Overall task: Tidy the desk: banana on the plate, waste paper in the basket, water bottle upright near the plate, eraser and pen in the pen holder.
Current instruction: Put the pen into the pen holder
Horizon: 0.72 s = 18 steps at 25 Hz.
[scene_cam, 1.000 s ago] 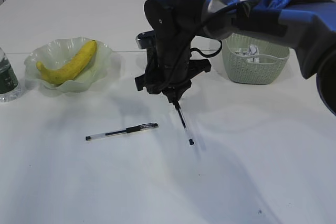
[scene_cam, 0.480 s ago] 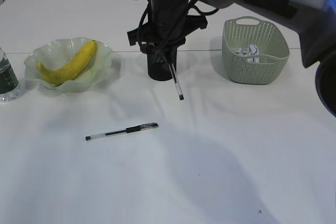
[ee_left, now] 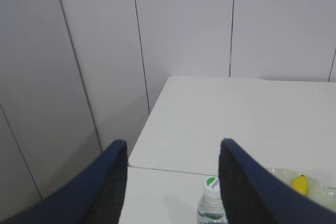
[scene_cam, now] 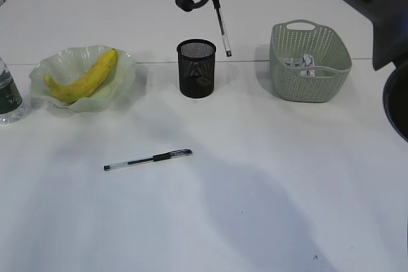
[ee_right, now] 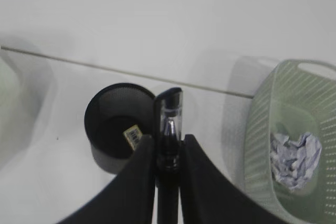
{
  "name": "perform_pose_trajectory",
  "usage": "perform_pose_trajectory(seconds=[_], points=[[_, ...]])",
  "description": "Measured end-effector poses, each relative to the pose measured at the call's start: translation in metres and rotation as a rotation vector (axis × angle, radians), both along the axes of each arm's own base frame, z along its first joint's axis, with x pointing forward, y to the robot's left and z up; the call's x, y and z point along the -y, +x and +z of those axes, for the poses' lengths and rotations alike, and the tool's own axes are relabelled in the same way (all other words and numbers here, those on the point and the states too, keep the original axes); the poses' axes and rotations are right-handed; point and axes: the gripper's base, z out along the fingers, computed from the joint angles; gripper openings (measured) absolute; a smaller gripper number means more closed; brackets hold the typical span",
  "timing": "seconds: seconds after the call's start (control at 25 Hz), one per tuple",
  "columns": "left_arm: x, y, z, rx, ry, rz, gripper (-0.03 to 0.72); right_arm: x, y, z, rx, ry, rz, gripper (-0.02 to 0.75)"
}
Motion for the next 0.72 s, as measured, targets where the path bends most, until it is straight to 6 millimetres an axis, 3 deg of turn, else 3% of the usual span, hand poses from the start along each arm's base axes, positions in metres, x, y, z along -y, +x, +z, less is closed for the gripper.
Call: perform_pose_trajectory(seconds=[0.32, 0.72], points=[[0.000, 0.000, -0.002, -0.020, -0.005, 0.006, 0.388, 0.005, 0.012, 0.017, 0.224, -0.046, -0.025, 0.086], [-0.001, -0.001, -0.004, -0.043, 0.002, 0.015, 0.388, 0.045, 0.045, 0.019, 0.370, 0.077, -0.104, 0.086]])
